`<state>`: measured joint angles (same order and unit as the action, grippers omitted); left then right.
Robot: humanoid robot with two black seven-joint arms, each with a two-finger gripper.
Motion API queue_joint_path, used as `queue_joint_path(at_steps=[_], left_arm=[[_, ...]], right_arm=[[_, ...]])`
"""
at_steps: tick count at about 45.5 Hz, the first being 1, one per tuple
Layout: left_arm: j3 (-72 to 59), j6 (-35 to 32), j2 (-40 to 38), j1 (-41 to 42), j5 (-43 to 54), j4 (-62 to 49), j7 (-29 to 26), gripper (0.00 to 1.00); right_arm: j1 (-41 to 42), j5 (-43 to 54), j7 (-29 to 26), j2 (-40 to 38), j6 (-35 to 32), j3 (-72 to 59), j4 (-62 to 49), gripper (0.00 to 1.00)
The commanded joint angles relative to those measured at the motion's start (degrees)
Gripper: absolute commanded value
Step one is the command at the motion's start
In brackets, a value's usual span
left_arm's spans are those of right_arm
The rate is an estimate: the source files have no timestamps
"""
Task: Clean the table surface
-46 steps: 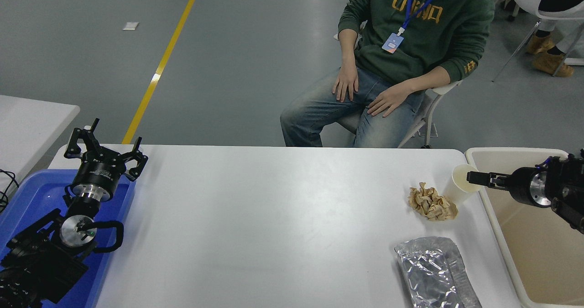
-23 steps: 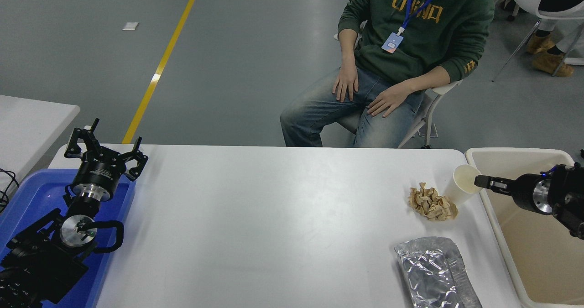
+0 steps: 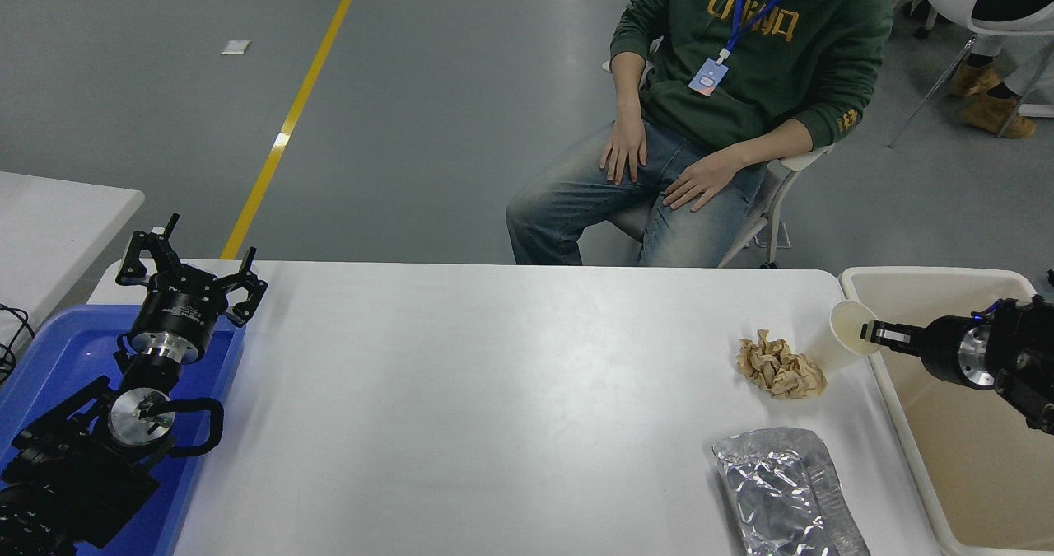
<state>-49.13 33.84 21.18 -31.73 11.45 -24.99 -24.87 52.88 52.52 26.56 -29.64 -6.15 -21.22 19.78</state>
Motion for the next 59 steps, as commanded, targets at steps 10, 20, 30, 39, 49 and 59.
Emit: queue_joint_path(at_steps=[10, 20, 30, 39, 49, 59], left_arm=[[0.00, 0.00, 0.00, 0.00, 0.06, 0.03, 0.00, 1.00], [0.00, 0.00, 0.00, 0.00, 0.06, 0.03, 0.00, 1.00], [0.00, 0.00, 0.00, 0.00, 0.06, 0.03, 0.00, 1.00], [0.00, 0.00, 0.00, 0.00, 0.06, 0.03, 0.00, 1.00], [0.00, 0.00, 0.00, 0.00, -0.03, 0.03, 0.00, 1.00], [0.00, 0.00, 0.00, 0.00, 0.06, 0.03, 0.00, 1.00]], right_arm=[[3.54, -0.49, 1.39, 0.20, -0.17, -0.84, 0.35, 0.00], [4.77, -0.75, 1.74, 0.20, -1.49, -0.84, 0.44, 0.00], [7.50, -0.66, 3.06, -0.86, -3.69, -1.46, 0.53, 0.00], [10.13, -0.40, 3.85, -5.16, -4.66, -2.16, 5.79, 0.00], [15.76, 0.48, 3.67, -13.24, -4.39, -2.34, 19.15, 0.00], [22.35, 4.87, 3.59, -19.57, -4.30, -4.18, 27.06, 0.00]])
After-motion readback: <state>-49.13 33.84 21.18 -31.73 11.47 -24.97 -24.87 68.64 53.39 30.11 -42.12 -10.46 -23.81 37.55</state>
